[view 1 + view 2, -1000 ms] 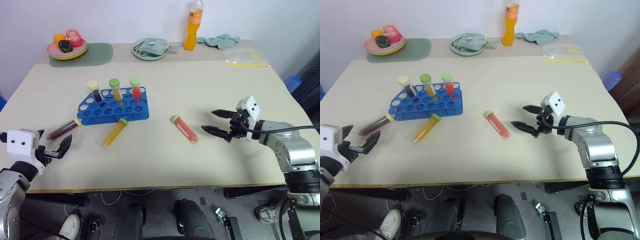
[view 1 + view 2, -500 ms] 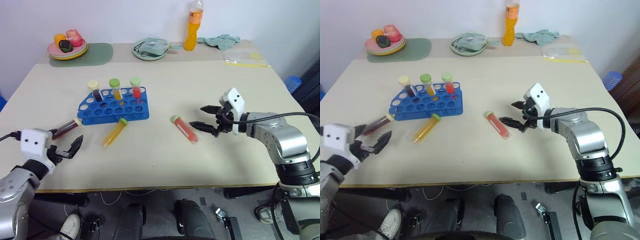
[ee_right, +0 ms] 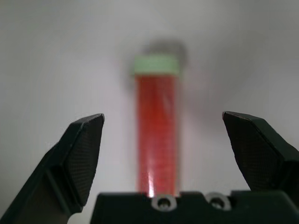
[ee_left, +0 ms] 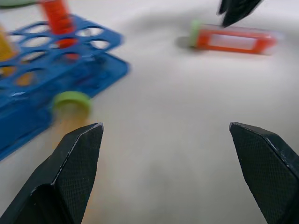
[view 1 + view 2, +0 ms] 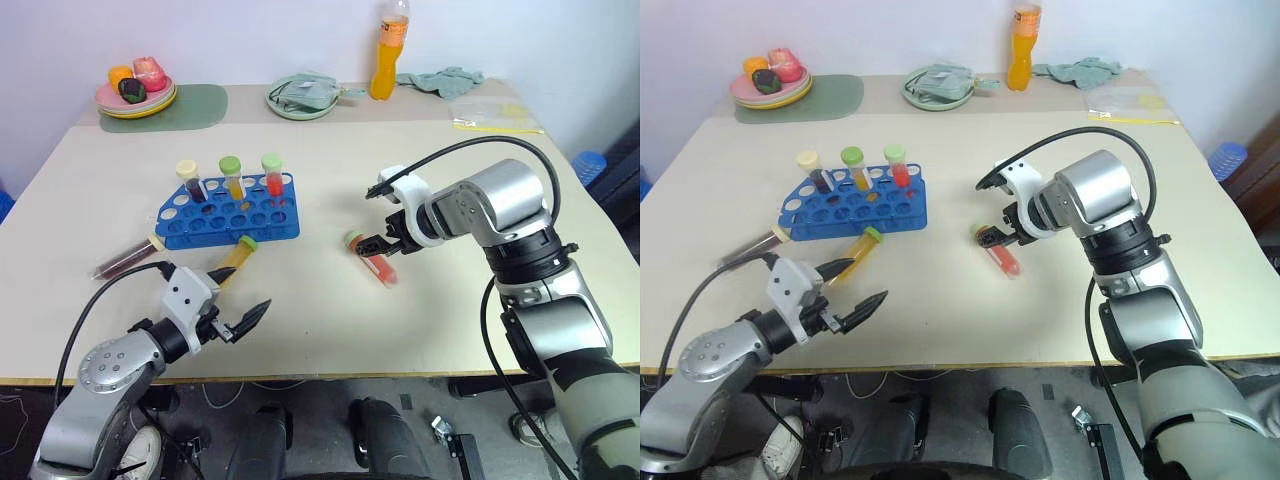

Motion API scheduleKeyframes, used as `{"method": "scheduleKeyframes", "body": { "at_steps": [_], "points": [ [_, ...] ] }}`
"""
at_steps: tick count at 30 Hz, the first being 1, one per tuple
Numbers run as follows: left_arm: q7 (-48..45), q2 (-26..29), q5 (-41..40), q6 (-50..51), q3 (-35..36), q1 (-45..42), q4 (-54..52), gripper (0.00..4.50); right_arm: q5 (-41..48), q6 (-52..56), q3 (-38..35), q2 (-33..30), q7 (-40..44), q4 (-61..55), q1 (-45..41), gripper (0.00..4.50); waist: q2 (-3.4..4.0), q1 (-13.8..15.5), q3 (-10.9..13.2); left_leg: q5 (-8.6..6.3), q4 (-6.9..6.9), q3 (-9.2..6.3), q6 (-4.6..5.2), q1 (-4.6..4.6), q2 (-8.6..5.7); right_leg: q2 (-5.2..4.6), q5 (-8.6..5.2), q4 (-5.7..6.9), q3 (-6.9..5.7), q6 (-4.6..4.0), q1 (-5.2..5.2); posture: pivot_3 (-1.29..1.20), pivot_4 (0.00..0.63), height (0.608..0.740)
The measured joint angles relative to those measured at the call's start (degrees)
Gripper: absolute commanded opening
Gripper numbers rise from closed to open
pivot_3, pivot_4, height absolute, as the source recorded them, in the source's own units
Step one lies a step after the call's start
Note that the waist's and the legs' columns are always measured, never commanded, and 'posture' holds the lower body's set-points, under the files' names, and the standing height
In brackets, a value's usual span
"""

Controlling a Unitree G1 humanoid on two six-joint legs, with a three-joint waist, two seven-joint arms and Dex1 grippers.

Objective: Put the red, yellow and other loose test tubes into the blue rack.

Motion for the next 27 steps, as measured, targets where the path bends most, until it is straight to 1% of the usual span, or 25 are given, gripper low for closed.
{"method": "scheduleKeyframes", "body": {
  "at_steps": [5, 6, 8, 13, 14, 17, 18, 19, 20, 22, 23, 24, 26, 27],
  "points": [
    [-0.01, -1.36, 1.2, -1.54, -2.52, 0.39, -0.03, 4.46, 0.59, 0.0, 3.31, 1.29, -0.81, 6.44, -3.78, 4.5, 0.0, -0.29, 0.0, 0.0, -0.02, 0.03, 0.0, 0.0, 0.05, 0.06, 0.0, 0.1, 0.03, 0.0, -0.09, 0.0, 0.15, 0.74],
    [0.0, -1.61, 1.41, -1.85, -2.85, 0.59, -0.03, 4.49, 0.67, 0.0, 3.99, 1.96, -0.81, 7.66, -4.31, 4.24, 0.0, -0.29, 0.0, 0.0, -0.01, 0.04, 0.0, 0.0, 0.05, 0.06, 0.0, 0.09, 0.03, 0.0, -0.08, 0.0, 0.15, 0.74],
    [0.01, -2.1, 1.64, -2.44, -4.06, 1.11, -0.06, 4.5, 0.93, 0.0, 5.2, 3.31, -0.81, 9.62, -4.86, 3.63, 0.0, -0.27, 0.0, 0.0, -0.01, 0.05, 0.0, 0.0, 0.05, 0.06, 0.0, 0.09, 0.04, 0.0, -0.08, 0.0, 0.15, 0.74],
    [0.05, -2.59, 2.42, -3.13, -6.15, 2.38, -0.26, 4.5, 1.22, 0.0, 6.1, 4.43, -1.44, 11.97, -5.23, 1.21, 0.0, -0.05, 0.0, 0.0, 0.01, 0.05, 0.01, 0.0, 0.04, 0.06, 0.0, 0.1, 0.04, 0.01, -0.08, 0.0, 0.15, 0.74],
    [0.15, -2.59, 2.79, -3.18, -6.26, 2.38, -0.31, 4.5, 1.73, 0.0, 6.14, 4.41, -1.4, 11.89, -5.25, 0.83, 0.0, -0.06, 0.0, 0.0, 0.01, 0.05, 0.01, 0.0, 0.04, 0.06, 0.0, 0.1, 0.04, 0.01, -0.08, 0.0, 0.15, 0.74],
    [0.5, -2.6, 3.0, -3.28, -6.15, 2.74, -0.49, 4.5, 4.12, 0.01, 6.89, 2.45, -0.23, 7.38, -5.02, 0.83, 0.07, -0.05, 0.03, -0.01, -0.01, 0.05, 0.02, -0.04, 0.04, 0.06, 0.0, 0.09, 0.04, 0.01, -0.13, 0.0, 0.15, 0.74],
    [0.59, -2.62, 3.02, -3.32, -5.99, 2.92, -0.51, 4.5, 5.25, 0.0, 6.85, 1.4, 0.53, 4.68, -4.78, 0.83, 0.07, -0.04, 0.04, -0.01, -0.02, 0.04, 0.03, -0.06, 0.05, 0.06, 0.0, 0.08, 0.04, 0.01, -0.14, 0.0, 0.15, 0.74],
    [0.8, -2.7, 3.02, -3.67, -5.71, 3.24, -0.54, 4.5, 7.01, -0.72, 6.17, -1.04, 2.36, -0.98, -3.29, 0.83, 0.06, 0.05, 0.03, -0.03, -0.04, 0.02, 0.06, -0.07, 0.05, 0.07, -0.01, 0.03, 0.03, 0.02, -0.14, 0.0, 0.15, 0.74],
    [1.06, -2.91, 3.01, -4.26, -4.82, 4.12, -0.58, 4.5, 8.28, -3.97, 4.71, -3.47, 4.67, -7.57, -0.58, 0.83, 0.03, 0.21, 0.01, -0.06, -0.03, -0.01, 0.11, -0.1, 0.05, 0.07, -0.02, -0.02, 0.0, 0.03, -0.12, 0.0, 0.15, 0.74],
    [1.66, -3.16, 2.96, -4.57, -2.69, 5.44, 0.01, 4.5, 9.22, -12.59, 1.37, -4.84, 8.13, -16.0, 4.59, 0.83, 0.03, 0.17, 0.02, -0.09, 0.03, 0.04, 0.17, -0.1, 0.05, 0.06, -0.04, -0.01, 0.0, 0.07, -0.1, 0.0, 0.15, 0.74],
    [2.12, -3.81, 2.75, -5.08, -1.38, 5.63, 0.32, 4.5, 9.3, -18.89, -1.19, -3.94, 9.22, -19.04, 8.07, 0.83, 0.01, 0.02, 0.0, -0.09, 0.03, 0.06, 0.17, -0.08, 0.06, 0.07, -0.03, -0.01, 0.01, 0.08, -0.1, 0.0, 0.15, 0.74],
    [2.55, -4.37, 2.62, -5.39, -0.43, 5.64, 0.56, 4.5, 9.17, -22.78, -2.66, -2.63, 9.42, -20.01, 10.0, 0.83, 0.01, -0.13, 0.0, -0.09, 0.05, 0.12, 0.17, -0.05, 0.07, 0.07, -0.02, 0.02, 0.04, 0.08, -0.09, 0.0, 0.15, 0.74],
    [4.09, -6.34, 1.57, -5.98, 2.76, 5.8, 1.6, 4.5, 8.13, -33.97, -6.49, 3.75, 8.56, -19.66, 13.49, 0.83, 0.01, -0.66, 0.0, -0.09, 0.04, 0.22, 0.17, 0.08, 0.12, 0.12, -0.02, 0.12, 0.15, 0.07, -0.07, 0.0, 0.15, 0.74],
    [4.77, -6.95, 1.39, -6.19, 3.57, 5.77, 2.06, 4.5, 7.54, -37.2, -7.03, 5.69, 8.21, -19.35, 14.14, 0.83, 0.02, -0.84, 0.01, -0.09, 0.05, 0.22, 0.17, 0.08, 0.13, 0.13, -0.02, 0.15, 0.15, 0.07, -0.07, 0.0, 0.15, 0.74]
  ]
}}
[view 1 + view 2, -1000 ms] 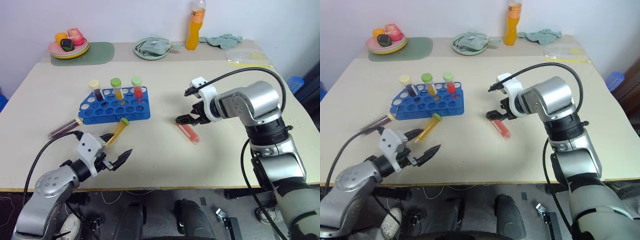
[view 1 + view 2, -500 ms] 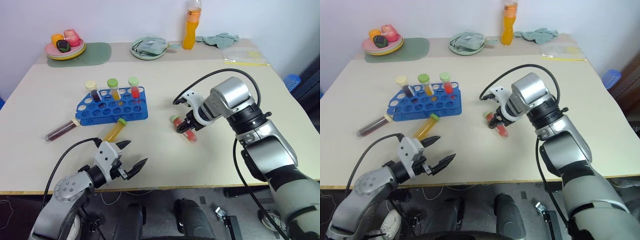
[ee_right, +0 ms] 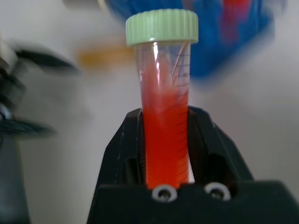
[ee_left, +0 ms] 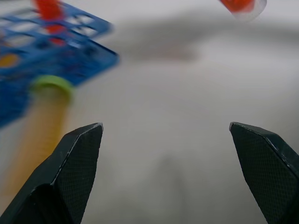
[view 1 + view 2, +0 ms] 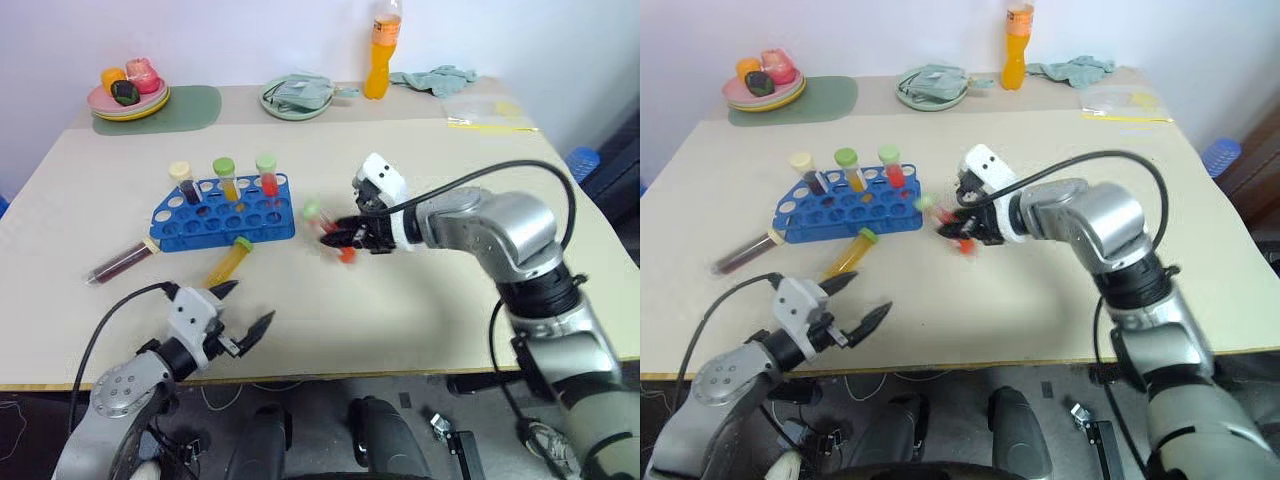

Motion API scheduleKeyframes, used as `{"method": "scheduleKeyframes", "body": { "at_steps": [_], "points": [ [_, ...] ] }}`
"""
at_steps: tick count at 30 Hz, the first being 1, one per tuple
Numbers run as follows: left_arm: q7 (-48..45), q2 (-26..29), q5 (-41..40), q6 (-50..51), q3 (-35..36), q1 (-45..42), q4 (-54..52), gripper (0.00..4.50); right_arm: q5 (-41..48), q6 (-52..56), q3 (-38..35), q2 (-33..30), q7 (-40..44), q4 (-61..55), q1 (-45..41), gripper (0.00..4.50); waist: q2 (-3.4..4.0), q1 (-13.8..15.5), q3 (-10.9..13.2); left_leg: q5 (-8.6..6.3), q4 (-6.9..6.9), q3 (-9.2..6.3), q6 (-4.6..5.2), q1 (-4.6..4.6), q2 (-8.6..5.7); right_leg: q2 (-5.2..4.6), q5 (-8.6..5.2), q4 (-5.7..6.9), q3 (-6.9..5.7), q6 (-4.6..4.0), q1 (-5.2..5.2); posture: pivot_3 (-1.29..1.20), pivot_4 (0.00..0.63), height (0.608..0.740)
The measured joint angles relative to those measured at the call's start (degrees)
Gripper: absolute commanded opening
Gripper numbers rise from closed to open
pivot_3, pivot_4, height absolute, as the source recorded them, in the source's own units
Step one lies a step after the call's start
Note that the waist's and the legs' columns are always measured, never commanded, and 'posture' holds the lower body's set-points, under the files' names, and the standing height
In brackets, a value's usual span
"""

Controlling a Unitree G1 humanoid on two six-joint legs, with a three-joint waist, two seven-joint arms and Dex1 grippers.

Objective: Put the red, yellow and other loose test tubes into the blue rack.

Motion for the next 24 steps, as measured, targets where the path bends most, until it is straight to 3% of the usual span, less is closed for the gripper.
{"method": "scheduleKeyframes", "body": {
  "at_steps": [6, 11, 24],
  "points": [
    [6.71, -4.5, -1.92, 0.31, 6.15, -1.99, 1.39, 4.5, -10.91, -32.18, -1.32, 20.07, -9.57, 16.39, 1.49, 0.83, -0.06, -0.55, -0.03, 0.01, -0.04, 0.0, -0.03, 0.03, 0.0, 0.01, 0.03, 0.08, 0.05, -0.03, -0.06, 0.0, 0.15, 0.74],
    [10.38, -4.67, -2.49, 2.45, 9.06, -2.37, 0.03, 4.5, -18.27, -49.11, -0.71, 29.63, -14.12, 34.18, -0.87, 0.83, -0.05, -0.49, -0.03, 0.02, -0.06, 0.08, -0.06, 0.02, -0.03, -0.03, 0.03, 0.04, 0.14, -0.03, -0.09, 0.0, 0.15, 0.74],
    [13.03, -3.83, -4.43, 7.57, 10.66, -1.12, -5.88, 4.5, -22.9, -63.93, -2.88, 32.44, -17.93, 56.64, -6.1, 0.83, -0.05, -0.71, -0.03, 0.03, -0.11, 0.15, -0.07, 0.06, -0.02, 0.01, 0.03, 0.06, 0.25, -0.04, -0.14, 0.0, 0.15, 0.74]
  ]
}}
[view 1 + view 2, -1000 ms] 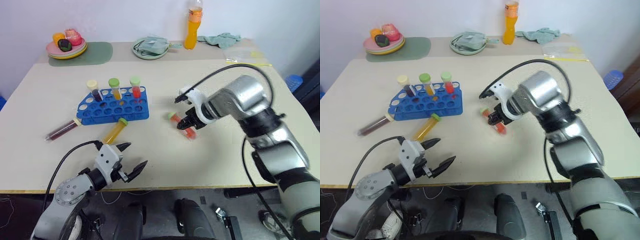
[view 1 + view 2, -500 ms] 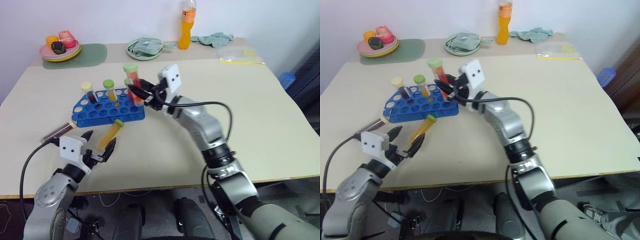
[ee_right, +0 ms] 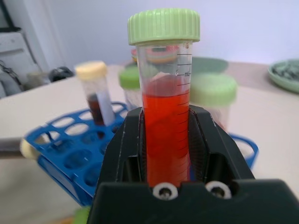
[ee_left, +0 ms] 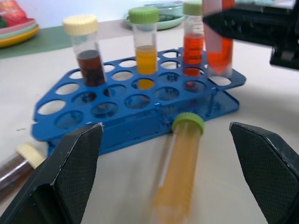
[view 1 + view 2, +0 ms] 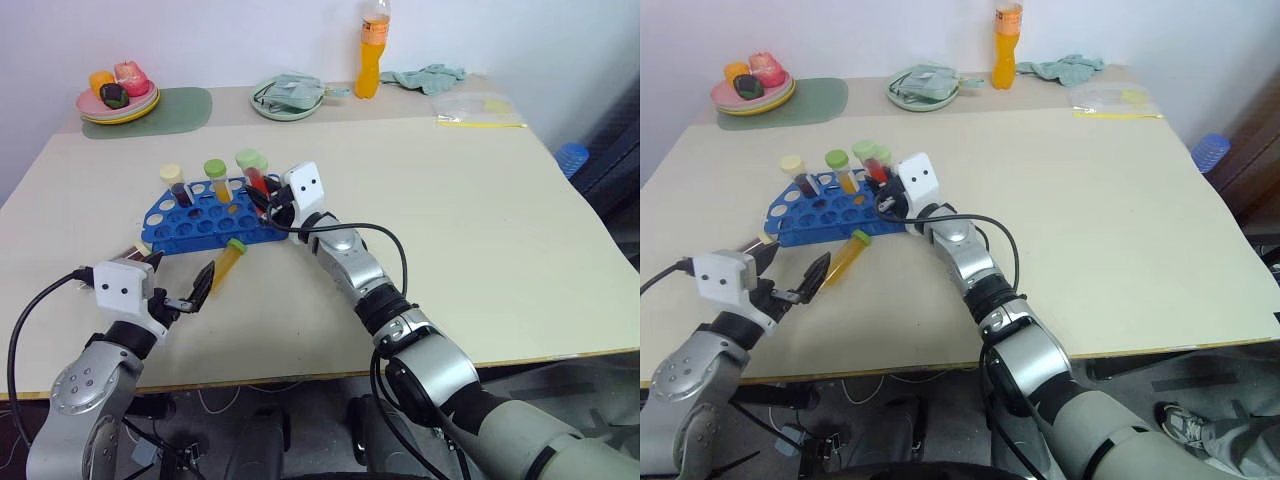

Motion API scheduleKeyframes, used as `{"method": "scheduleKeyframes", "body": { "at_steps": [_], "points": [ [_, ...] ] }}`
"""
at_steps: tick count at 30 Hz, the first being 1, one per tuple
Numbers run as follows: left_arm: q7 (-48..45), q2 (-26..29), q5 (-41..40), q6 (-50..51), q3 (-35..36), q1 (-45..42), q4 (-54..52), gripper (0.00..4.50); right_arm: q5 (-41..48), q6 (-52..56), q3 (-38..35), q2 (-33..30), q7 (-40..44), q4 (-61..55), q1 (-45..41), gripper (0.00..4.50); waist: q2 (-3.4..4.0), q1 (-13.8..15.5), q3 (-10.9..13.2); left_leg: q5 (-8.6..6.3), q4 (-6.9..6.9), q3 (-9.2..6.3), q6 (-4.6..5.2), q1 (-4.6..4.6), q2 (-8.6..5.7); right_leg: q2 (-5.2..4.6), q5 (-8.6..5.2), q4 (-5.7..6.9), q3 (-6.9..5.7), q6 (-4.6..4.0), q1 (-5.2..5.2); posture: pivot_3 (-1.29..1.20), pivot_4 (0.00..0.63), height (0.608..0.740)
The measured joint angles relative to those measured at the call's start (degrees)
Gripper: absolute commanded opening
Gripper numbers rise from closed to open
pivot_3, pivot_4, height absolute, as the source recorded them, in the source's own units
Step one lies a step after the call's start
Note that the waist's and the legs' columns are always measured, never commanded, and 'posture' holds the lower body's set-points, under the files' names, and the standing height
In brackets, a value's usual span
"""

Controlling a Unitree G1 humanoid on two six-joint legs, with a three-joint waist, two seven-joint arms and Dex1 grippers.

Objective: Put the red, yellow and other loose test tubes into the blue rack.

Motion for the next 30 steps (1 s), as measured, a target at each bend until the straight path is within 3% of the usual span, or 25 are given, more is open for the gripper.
{"method": "scheduleKeyframes", "body": {
  "at_steps": [11, 30],
  "points": [
    [-2.11, 0.62, -0.31, -1.52, 1.44, 0.45, 2.11, 4.5, -1.01, -5.21, -0.76, 0.35, 0.73, 4.94, -1.02, 0.83, 0.01, 0.07, -0.01, 0.0, 0.01, 0.03, 0.0, 0.03, 0.0, 0.01, 0.0, 0.01, 0.03, 0.0, 0.02, 0.0, 0.15, 0.74],
    [-1.32, 0.67, -0.13, -0.31, 1.62, -1.93, 1.76, 4.5, -0.75, -4.08, -2.22, 0.35, 4.97, 4.91, -0.99, 0.83, 0.0, 0.06, -0.02, 0.0, 0.0, 0.04, 0.0, 0.05, 0.0, 0.01, 0.0, 0.03, 0.07, 0.0, 0.02, 0.0, 0.15, 0.74]
  ]
}}
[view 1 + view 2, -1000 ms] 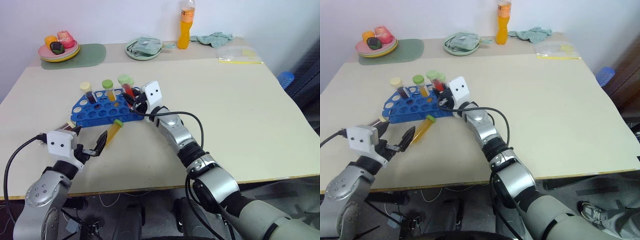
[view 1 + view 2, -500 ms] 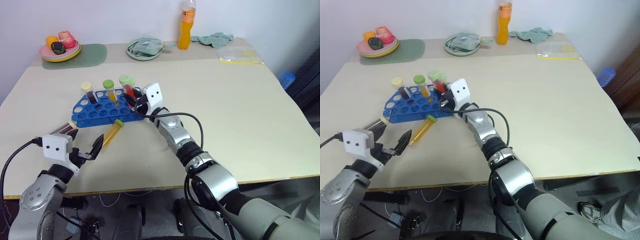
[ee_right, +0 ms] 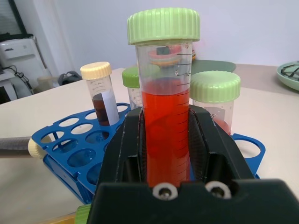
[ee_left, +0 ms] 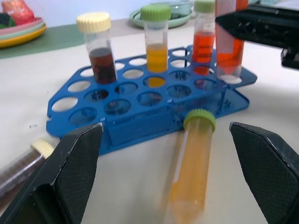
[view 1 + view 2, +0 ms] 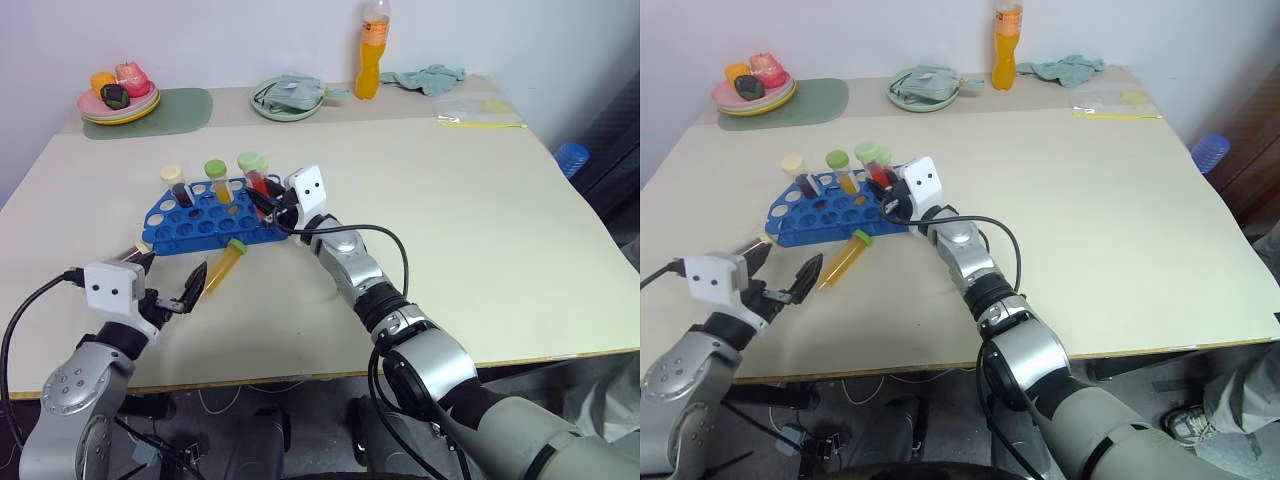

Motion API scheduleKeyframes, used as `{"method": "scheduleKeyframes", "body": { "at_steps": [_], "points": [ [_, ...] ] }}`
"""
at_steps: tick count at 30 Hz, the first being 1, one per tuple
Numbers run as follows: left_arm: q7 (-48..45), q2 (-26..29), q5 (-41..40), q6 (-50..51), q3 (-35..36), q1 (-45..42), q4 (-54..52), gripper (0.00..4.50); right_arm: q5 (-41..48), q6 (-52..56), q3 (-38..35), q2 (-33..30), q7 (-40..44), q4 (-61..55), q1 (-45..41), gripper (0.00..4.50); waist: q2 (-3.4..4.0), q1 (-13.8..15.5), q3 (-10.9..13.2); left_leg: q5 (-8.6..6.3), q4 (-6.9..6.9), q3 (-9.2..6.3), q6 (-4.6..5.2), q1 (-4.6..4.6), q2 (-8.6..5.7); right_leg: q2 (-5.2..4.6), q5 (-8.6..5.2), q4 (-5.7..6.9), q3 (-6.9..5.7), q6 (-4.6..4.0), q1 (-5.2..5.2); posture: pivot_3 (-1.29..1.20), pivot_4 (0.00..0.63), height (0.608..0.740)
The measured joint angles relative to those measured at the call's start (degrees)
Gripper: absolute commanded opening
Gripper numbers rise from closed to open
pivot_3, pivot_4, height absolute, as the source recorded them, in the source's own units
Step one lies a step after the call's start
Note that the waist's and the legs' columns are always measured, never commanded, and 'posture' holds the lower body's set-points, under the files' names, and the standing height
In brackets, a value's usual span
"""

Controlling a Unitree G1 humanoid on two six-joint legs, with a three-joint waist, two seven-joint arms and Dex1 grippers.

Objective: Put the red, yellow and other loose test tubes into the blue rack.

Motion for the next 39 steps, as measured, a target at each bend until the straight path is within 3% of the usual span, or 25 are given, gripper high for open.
{"method": "scheduleKeyframes", "body": {
  "at_steps": [39],
  "points": [
    [-0.72, -0.04, 0.53, -0.37, -1.01, 0.0, 1.07, 4.5, 0.53, 1.06, -0.95, 0.0, 0.95, -0.26, 0.09, 0.83, 0.01, 0.01, 0.0, 0.0, 0.0, 0.03, 0.0, 0.02, 0.0, 0.0, 0.0, 0.0, 0.03, 0.0, 0.0, 0.0, 0.15, 0.74]
  ]
}}
